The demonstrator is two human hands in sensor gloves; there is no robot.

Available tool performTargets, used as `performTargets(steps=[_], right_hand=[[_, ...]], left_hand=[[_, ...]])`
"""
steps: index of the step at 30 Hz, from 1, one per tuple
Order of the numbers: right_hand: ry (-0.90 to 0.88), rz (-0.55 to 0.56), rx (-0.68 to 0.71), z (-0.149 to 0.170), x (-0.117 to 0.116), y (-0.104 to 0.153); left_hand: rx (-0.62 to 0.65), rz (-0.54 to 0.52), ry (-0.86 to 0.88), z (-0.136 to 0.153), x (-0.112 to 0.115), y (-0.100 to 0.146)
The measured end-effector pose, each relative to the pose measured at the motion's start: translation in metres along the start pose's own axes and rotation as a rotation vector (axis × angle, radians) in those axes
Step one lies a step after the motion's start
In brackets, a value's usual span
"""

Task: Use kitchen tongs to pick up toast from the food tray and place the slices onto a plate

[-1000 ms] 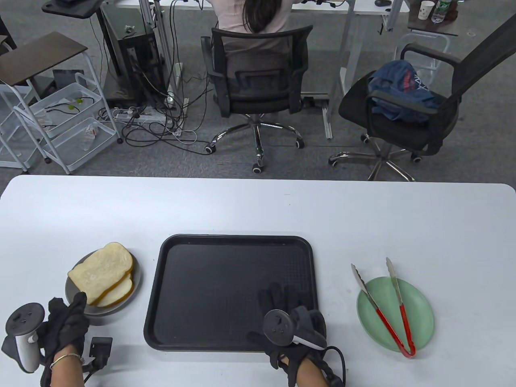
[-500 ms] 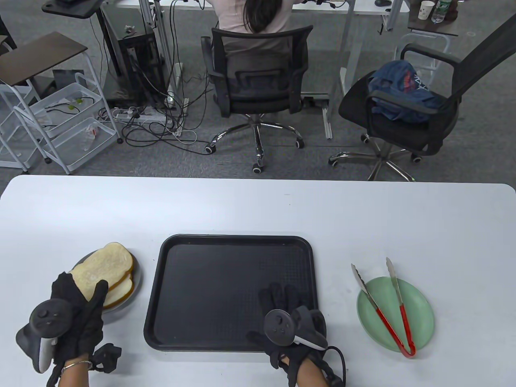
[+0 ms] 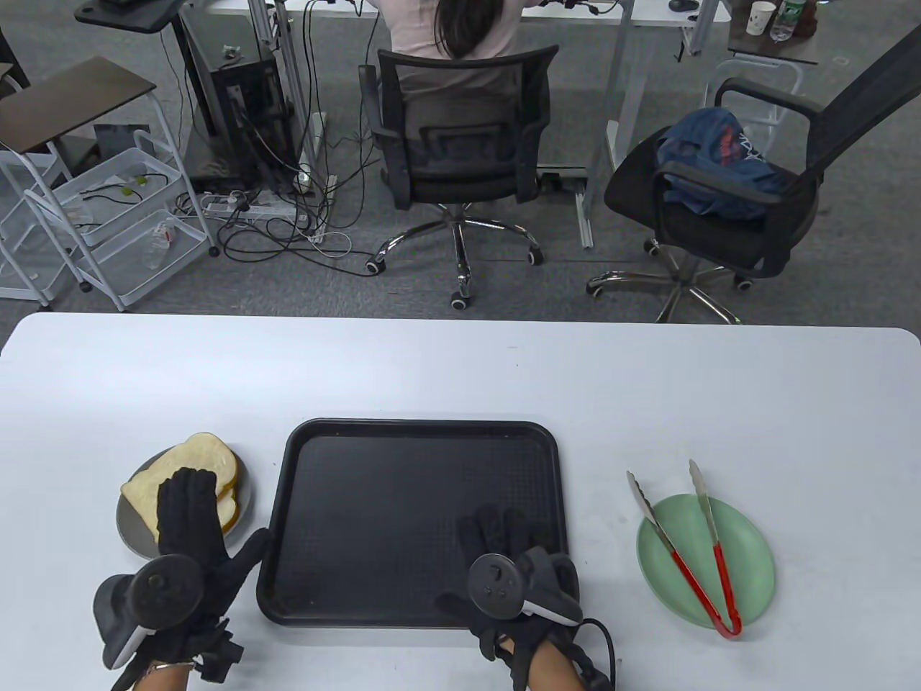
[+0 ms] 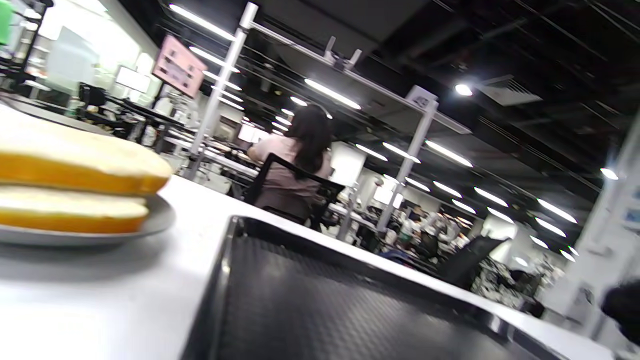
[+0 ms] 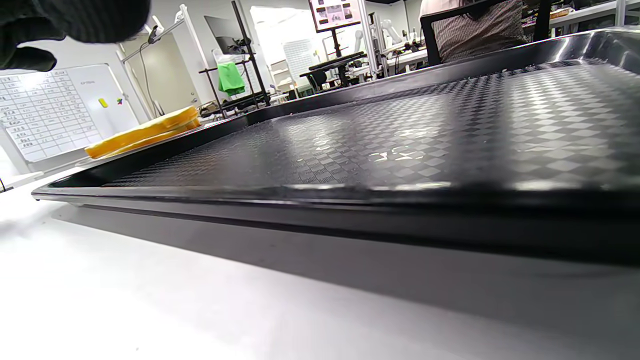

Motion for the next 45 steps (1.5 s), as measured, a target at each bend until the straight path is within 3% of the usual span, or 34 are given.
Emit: performTargets(steps=[8,18,45], right_hand=[[-0.008,-0.021,0.021,-0.005,-0.003,0.000],[-0.008,-0.049,0.036,-0.010,-0.008,0.000],[-0.011,-0.081,0.037,-0.011,-0.012,0.000]], left_hand=[[0.123,0.135,-0.163,-0.036,0.034,-0.008],[0.159,0.282,-0.211,-0.045,0.067,-0.014],[0.180,0.314,-0.210,-0.044,0.069,-0.011]])
Point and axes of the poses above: the tracker on the back of each hand, its own z axis roughly to the little-finger side, its own y axis roughly from the fingertips to the wrist, x = y × z, the point moved 4 cm from there along -y, roughly from the wrist to the fingertips, and after that the axes turned 12 degrees about z, right-handed, at the moved point
